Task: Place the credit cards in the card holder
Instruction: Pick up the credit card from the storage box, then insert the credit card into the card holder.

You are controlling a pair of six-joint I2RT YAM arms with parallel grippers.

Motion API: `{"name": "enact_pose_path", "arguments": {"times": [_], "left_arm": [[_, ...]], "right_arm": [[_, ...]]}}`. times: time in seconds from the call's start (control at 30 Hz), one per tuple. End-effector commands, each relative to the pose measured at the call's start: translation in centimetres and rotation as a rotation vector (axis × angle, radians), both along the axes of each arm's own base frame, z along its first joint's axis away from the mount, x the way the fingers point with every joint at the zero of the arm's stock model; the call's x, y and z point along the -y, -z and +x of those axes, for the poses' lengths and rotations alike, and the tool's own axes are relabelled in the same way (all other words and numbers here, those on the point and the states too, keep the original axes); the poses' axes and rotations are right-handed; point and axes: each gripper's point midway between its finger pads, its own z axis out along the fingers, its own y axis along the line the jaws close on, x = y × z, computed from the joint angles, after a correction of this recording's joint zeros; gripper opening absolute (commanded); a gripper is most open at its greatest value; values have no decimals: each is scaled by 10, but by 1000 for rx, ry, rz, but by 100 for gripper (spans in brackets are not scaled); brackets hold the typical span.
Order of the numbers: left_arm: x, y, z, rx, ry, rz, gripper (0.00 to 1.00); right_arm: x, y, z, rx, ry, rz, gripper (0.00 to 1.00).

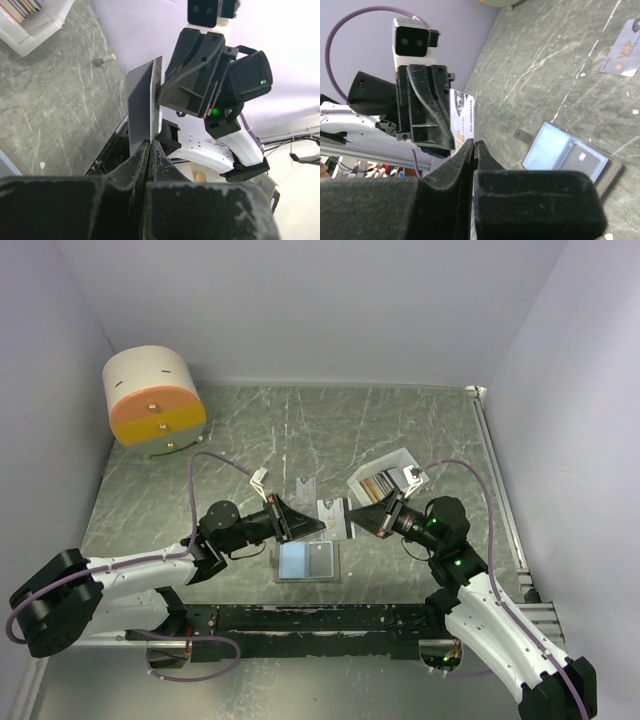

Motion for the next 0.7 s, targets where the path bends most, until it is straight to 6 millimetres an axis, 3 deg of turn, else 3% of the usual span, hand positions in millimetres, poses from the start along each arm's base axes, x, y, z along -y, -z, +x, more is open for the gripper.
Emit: {"name": "enact_pose_path", "arguments": {"times": [0.0,0.2,0.33,0.67], "left_arm": [[-11,-6,1,52,-52,-9,7],[-23,4,-1,60,-78,69,7],[-37,27,-1,24,-122,159,7],[-65,82,-12,-87,-158,351,7]], "right_arm": [[1,-6,-2,37,-3,-26,0],[2,5,-1,21,0,-53,0],[8,18,4,2,40,-120,0],[15,85,9,-194,47,-313,0]]}}
